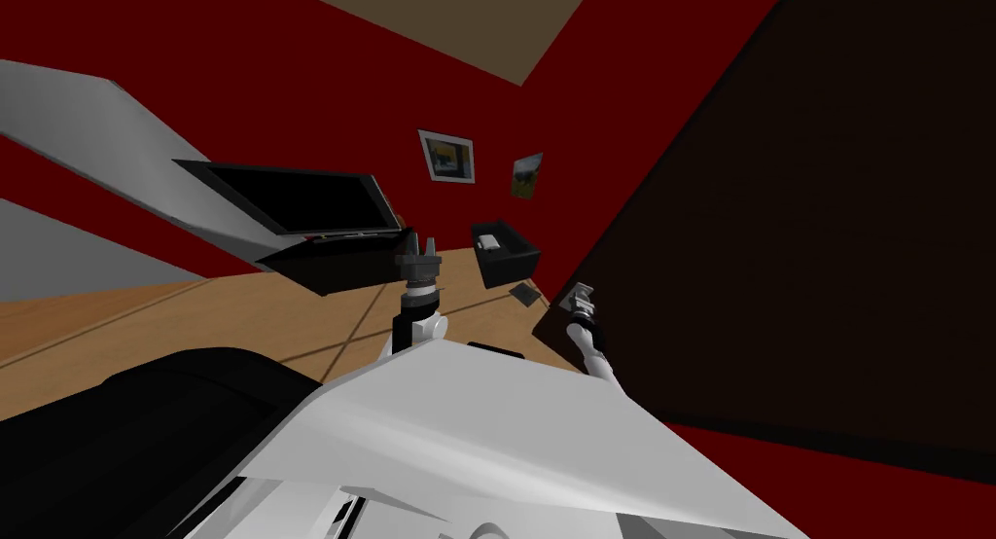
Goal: Pull the door open
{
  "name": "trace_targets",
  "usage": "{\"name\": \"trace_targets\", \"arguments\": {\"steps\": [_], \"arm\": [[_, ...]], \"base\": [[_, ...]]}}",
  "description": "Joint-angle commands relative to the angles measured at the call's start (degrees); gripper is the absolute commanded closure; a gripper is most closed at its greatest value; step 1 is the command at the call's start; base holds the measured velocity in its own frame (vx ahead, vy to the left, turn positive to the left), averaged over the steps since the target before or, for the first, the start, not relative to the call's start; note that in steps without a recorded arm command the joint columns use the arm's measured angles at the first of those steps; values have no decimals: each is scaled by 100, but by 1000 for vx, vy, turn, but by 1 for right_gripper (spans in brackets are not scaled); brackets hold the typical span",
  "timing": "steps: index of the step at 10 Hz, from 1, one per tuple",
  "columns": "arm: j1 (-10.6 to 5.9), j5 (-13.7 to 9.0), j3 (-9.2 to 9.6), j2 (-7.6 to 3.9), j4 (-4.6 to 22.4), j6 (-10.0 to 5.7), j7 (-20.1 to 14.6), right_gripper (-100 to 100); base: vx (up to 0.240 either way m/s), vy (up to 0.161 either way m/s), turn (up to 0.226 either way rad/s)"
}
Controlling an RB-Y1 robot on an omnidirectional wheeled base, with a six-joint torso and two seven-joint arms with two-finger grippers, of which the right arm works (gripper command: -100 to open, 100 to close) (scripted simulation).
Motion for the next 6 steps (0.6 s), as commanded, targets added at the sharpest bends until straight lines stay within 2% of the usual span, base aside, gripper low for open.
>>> {"name": "trace_targets", "arguments": {"steps": [1, 6], "arm": [[101, 56, 172, -27, -177, 21, -54, 100], [488, 270, 835, -133, -852, 105, -261, 100]], "base": [[-73, 19, -102], [-82, 11, -146]]}}
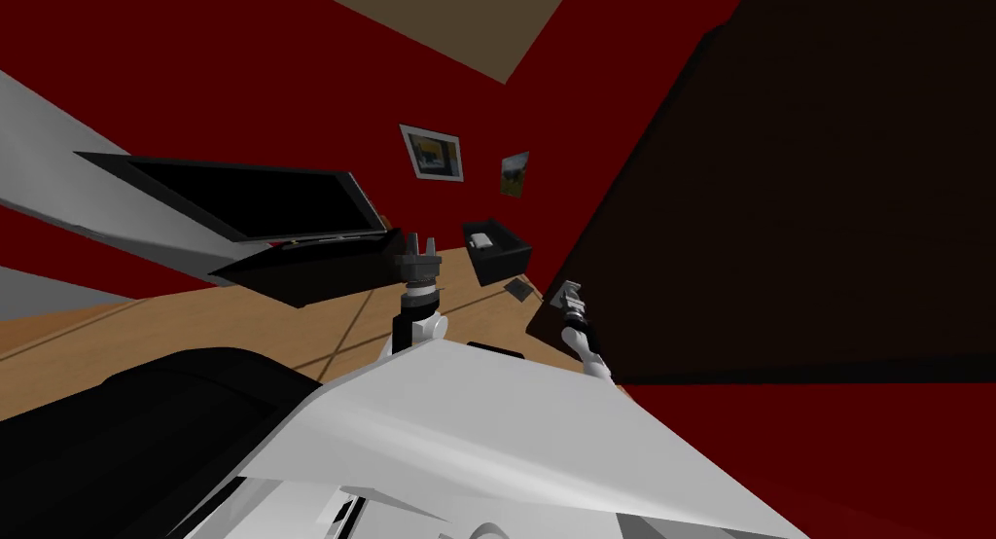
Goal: Pull the door open
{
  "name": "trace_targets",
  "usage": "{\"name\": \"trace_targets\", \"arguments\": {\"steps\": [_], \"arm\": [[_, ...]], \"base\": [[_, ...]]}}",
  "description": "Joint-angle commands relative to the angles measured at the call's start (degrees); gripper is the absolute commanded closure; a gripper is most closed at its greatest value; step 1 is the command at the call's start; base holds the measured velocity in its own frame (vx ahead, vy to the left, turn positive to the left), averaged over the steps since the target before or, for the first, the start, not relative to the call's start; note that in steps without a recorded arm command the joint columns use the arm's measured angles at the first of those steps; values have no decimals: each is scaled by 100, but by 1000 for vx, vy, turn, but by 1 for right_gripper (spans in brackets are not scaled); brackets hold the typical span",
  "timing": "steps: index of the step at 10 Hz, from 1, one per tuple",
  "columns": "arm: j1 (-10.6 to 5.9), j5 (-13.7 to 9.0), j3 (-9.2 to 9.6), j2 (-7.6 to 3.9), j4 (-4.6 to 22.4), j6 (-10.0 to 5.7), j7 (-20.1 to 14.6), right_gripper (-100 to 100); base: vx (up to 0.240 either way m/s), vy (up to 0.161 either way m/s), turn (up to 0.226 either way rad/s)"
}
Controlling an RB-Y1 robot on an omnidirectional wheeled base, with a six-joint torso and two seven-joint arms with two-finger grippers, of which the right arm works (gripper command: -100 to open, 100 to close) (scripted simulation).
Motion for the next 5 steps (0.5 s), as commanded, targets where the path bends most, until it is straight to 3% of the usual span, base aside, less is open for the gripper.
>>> {"name": "trace_targets", "arguments": {"steps": [1, 2, 5], "arm": [[148, 84, 262, -25, -286, 41, -75, 100], [148, 84, 262, -25, -287, 41, -75, 100], [312, 175, 545, -72, -575, 78, -164, 100]], "base": [[-88, -44, -148], [-61, -32, -49], [-32, -34, -82]]}}
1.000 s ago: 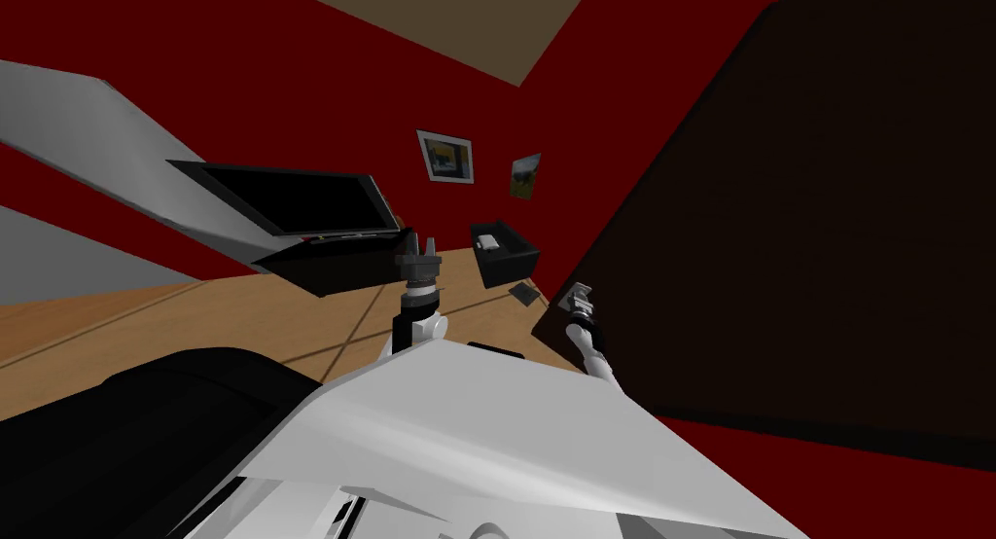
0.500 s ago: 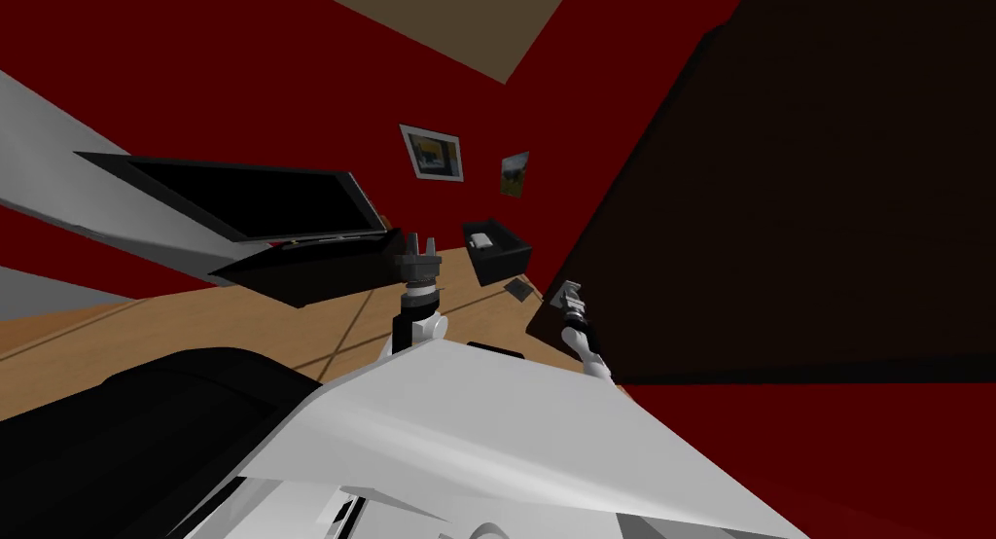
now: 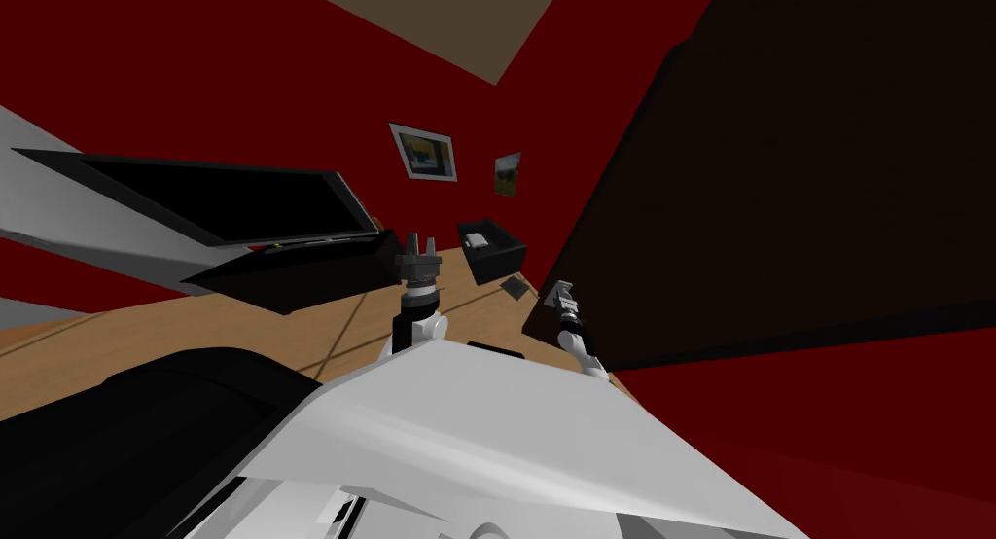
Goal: Pull the door open
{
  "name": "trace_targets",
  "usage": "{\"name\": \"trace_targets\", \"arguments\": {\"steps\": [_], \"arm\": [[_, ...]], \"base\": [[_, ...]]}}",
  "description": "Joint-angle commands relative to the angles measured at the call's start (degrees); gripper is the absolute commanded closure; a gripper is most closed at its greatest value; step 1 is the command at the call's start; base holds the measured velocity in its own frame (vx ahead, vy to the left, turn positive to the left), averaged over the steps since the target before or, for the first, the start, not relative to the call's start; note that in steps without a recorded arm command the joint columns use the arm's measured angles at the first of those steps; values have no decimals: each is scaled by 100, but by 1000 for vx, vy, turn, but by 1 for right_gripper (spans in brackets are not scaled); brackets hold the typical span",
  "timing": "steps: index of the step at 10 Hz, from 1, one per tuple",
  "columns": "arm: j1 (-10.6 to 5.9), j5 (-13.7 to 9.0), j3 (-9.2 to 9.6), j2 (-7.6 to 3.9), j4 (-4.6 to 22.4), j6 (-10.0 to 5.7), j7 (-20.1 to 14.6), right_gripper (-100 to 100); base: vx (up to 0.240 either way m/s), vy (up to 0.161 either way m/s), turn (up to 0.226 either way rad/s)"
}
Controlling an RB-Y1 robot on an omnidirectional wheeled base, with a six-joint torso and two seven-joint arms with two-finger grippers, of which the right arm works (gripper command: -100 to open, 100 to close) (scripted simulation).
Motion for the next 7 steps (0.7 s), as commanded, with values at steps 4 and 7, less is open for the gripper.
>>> {"name": "trace_targets", "arguments": {"steps": [4, 7], "arm": [[236, 165, 495, -76, -470, 40, -161, 100], [447, 230, 726, -244, -672, -27, -202, 100]], "base": [[-32, -77, -98], [21, 13, -140]]}}
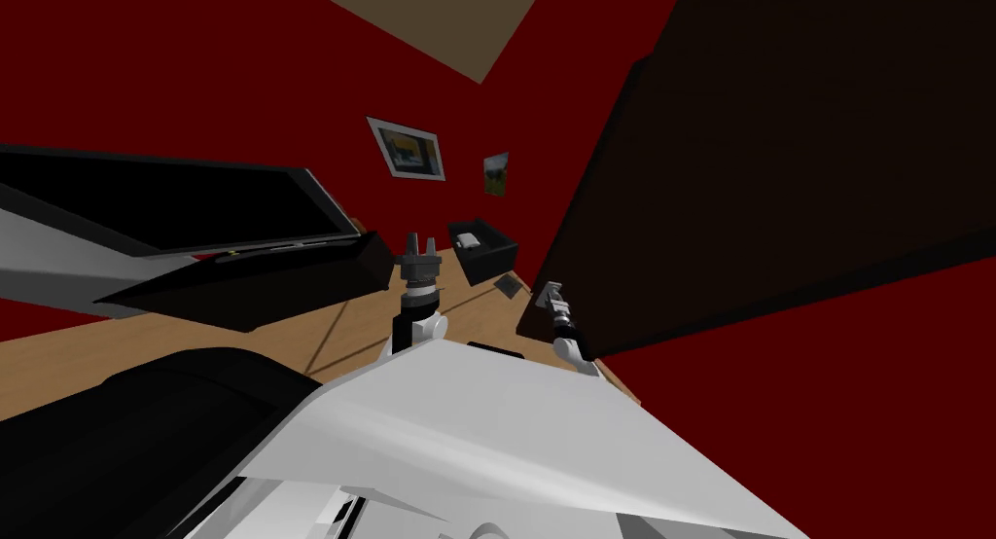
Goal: Pull the door open
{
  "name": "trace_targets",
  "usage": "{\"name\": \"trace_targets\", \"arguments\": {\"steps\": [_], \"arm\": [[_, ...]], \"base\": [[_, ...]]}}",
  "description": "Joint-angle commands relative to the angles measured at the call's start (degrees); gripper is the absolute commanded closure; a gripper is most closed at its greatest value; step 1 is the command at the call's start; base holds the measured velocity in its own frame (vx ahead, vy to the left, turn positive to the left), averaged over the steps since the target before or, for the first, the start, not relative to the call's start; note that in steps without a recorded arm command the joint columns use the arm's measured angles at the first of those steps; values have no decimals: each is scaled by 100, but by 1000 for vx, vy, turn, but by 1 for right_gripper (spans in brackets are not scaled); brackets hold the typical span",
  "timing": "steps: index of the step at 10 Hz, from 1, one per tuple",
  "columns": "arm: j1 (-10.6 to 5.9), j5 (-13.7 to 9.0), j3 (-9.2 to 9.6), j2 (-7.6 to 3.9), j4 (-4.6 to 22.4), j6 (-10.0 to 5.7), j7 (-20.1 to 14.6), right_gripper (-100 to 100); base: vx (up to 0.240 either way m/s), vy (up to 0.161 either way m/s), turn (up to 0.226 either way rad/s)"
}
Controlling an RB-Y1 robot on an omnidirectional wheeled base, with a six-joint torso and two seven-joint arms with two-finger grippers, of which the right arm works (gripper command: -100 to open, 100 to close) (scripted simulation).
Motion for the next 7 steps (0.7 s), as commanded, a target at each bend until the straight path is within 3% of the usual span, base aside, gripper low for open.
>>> {"name": "trace_targets", "arguments": {"steps": [1, 4, 6, 7], "arm": [[152, 30, 76, -87, -200, -24, 5, 100], [449, 153, 435, -349, -563, -163, -109, 100], [579, 208, 592, -462, -723, -225, -166, 100], [709, 265, 750, -574, -885, -288, -226, 100]], "base": [[28, 47, -141], [3, 23, -172], [-26, -17, -61], [-35, -48, -99]]}}
